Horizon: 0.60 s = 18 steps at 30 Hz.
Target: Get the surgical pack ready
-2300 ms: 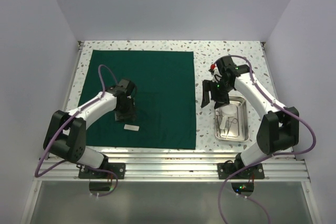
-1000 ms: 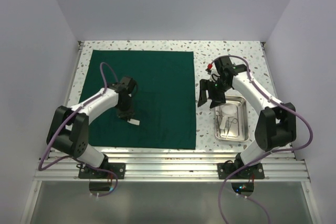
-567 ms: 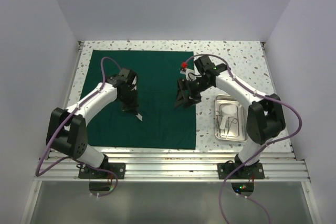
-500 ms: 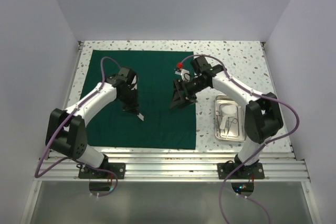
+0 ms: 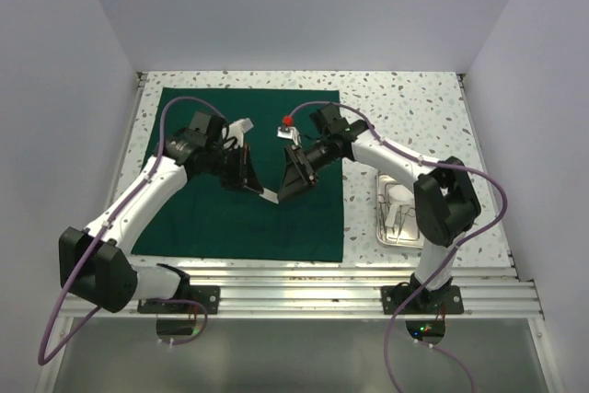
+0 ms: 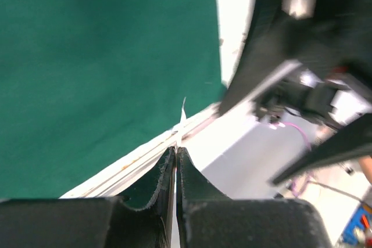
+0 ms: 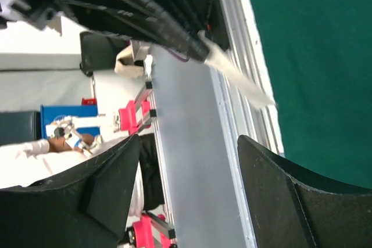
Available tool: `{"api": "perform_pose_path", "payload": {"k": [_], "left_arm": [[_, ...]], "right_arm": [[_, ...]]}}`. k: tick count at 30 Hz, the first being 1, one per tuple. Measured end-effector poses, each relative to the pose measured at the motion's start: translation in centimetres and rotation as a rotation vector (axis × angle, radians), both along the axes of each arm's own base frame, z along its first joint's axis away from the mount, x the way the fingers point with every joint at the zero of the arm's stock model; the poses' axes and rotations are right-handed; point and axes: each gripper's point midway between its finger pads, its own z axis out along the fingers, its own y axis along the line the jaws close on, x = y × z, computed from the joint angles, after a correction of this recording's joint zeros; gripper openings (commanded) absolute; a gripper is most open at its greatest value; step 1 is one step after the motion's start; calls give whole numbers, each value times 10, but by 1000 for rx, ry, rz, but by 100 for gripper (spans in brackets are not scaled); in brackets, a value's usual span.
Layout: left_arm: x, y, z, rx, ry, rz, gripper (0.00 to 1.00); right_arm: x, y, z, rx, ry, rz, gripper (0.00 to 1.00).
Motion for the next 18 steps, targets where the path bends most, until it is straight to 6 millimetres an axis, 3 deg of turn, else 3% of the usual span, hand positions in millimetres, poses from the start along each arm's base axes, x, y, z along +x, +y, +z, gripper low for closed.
{"api": "perform_pose_path", "payload": {"k": [8, 18], "left_arm": [[-10, -18, 32, -161, -62, -84, 6], [-22, -22, 41, -220, -64, -124, 6]], "right_arm": [[-11, 5, 4, 25, 4, 42, 70], [-15, 1, -4, -11, -6, 49, 69]]}}
